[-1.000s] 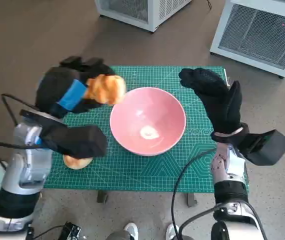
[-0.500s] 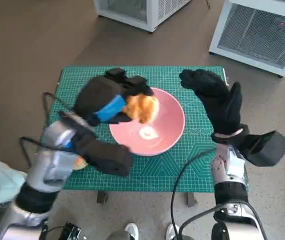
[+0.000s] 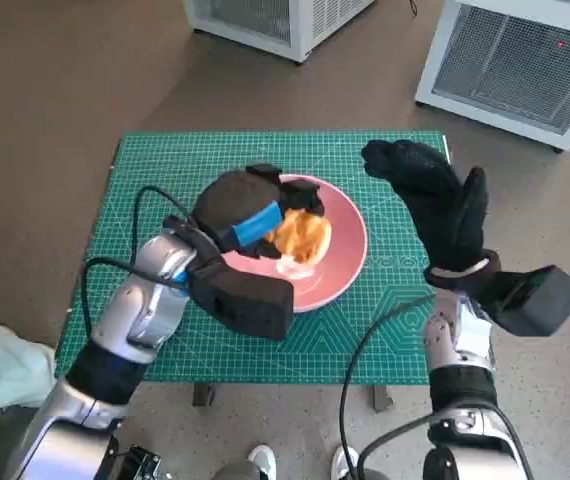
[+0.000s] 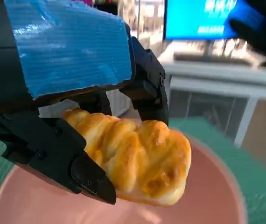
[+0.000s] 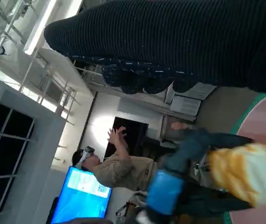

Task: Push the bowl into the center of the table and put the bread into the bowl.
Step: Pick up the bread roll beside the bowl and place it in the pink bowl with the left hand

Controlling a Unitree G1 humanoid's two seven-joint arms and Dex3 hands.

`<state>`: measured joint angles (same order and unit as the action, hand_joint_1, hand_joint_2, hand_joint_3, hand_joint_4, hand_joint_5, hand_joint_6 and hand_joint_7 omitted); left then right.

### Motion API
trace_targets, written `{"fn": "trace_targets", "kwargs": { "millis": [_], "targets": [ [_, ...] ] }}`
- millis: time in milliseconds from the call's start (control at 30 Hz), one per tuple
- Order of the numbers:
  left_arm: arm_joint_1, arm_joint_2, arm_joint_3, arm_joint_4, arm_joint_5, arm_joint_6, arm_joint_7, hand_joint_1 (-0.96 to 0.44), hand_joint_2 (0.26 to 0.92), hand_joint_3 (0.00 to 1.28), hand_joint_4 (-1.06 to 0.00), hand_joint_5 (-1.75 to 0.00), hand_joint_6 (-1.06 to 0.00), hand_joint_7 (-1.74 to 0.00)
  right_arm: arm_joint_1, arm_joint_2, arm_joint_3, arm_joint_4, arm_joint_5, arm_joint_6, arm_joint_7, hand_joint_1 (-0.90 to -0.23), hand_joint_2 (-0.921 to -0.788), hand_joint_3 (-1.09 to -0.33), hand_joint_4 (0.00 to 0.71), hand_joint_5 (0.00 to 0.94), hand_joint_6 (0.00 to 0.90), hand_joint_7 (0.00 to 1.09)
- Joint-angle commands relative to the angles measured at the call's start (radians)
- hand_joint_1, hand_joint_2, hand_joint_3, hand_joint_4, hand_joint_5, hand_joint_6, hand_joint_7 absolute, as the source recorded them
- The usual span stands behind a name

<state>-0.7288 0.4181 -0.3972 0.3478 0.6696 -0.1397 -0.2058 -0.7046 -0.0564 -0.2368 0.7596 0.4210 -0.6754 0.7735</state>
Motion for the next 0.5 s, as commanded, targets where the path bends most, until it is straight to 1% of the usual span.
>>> {"fn": "trace_targets", "kwargs": {
  "millis": [33, 67, 100, 133, 167, 200, 267, 333, 500],
  "targets": [
    [0.008, -0.01, 0.02, -0.018, -0.037, -0.003, -0.017, 0.03, 0.849, 0.12, -0.36, -0.6, -0.41, -0.73, 0.029, 0.001, -0.002, 0.004, -0.002, 0.005, -0.012, -0.717, -0.921, -0.777, 0.178, 0.0, -0.001, 0.58],
    [0.013, -0.009, 0.022, -0.027, -0.041, 0.004, -0.024, 0.02, 0.819, 0.08, -0.27, -0.39, -0.37, -0.5, 0.03, 0.001, -0.002, 0.004, -0.002, 0.006, -0.013, -0.717, -0.921, -0.777, 0.177, 0.0, -0.001, 0.58],
    [0.017, -0.007, 0.024, -0.038, -0.046, 0.013, -0.038, 0.01, 0.81, 0.07, -0.23, -0.31, -0.36, -0.42, 0.03, 0.001, -0.002, 0.004, -0.002, 0.006, -0.013, -0.717, -0.921, -0.777, 0.177, 0.0, -0.001, 0.58],
    [0.019, -0.006, 0.025, -0.046, -0.049, 0.02, -0.048, -0.03, 0.787, 0.05, -0.17, -0.2, -0.32, -0.28, 0.03, 0.002, -0.001, 0.004, -0.001, 0.007, -0.014, -0.717, -0.921, -0.777, 0.177, 0.0, -0.001, 0.58],
    [0.022, -0.002, 0.029, -0.06, -0.057, 0.028, -0.065, -0.05, 0.778, 0.04, -0.15, -0.16, -0.31, -0.23, 0.03, 0.002, -0.001, 0.005, -0.001, 0.007, -0.015, -0.717, -0.921, -0.777, 0.177, 0.0, -0.001, 0.58],
    [0.024, 0.0, 0.031, -0.071, -0.064, 0.034, -0.078, -0.1, 0.766, 0.02, -0.11, -0.1, -0.29, -0.16, 0.03, 0.002, -0.001, 0.005, -0.001, 0.008, -0.015, -0.717, -0.921, -0.776, 0.178, 0.0, -0.001, 0.58],
    [0.029, 0.007, 0.043, -0.097, -0.088, 0.043, -0.11, -0.17, 0.753, 0.01, -0.07, -0.04, -0.26, -0.08, 0.031, 0.004, 0.0, 0.003, -0.002, 0.008, -0.017, -0.717, -0.921, -0.774, 0.178, 0.001, -0.001, 0.58],
    [0.037, 0.014, 0.06, -0.13, -0.117, 0.057, -0.146, -0.2, 0.749, 0.01, -0.05, -0.02, -0.26, -0.06, 0.031, 0.005, 0.001, 0.002, -0.002, 0.008, -0.019, -0.718, -0.921, -0.773, 0.179, 0.001, -0.001, 0.58],
    [0.065, 0.038, 0.115, -0.233, -0.194, 0.114, -0.238, -0.22, 0.746, 0.0, -0.04, -0.01, -0.26, -0.03, 0.03, 0.01, 0.004, 0.0, -0.003, 0.008, -0.022, -0.718, -0.921, -0.771, 0.179, 0.001, -0.001, 0.58]
  ]
}}
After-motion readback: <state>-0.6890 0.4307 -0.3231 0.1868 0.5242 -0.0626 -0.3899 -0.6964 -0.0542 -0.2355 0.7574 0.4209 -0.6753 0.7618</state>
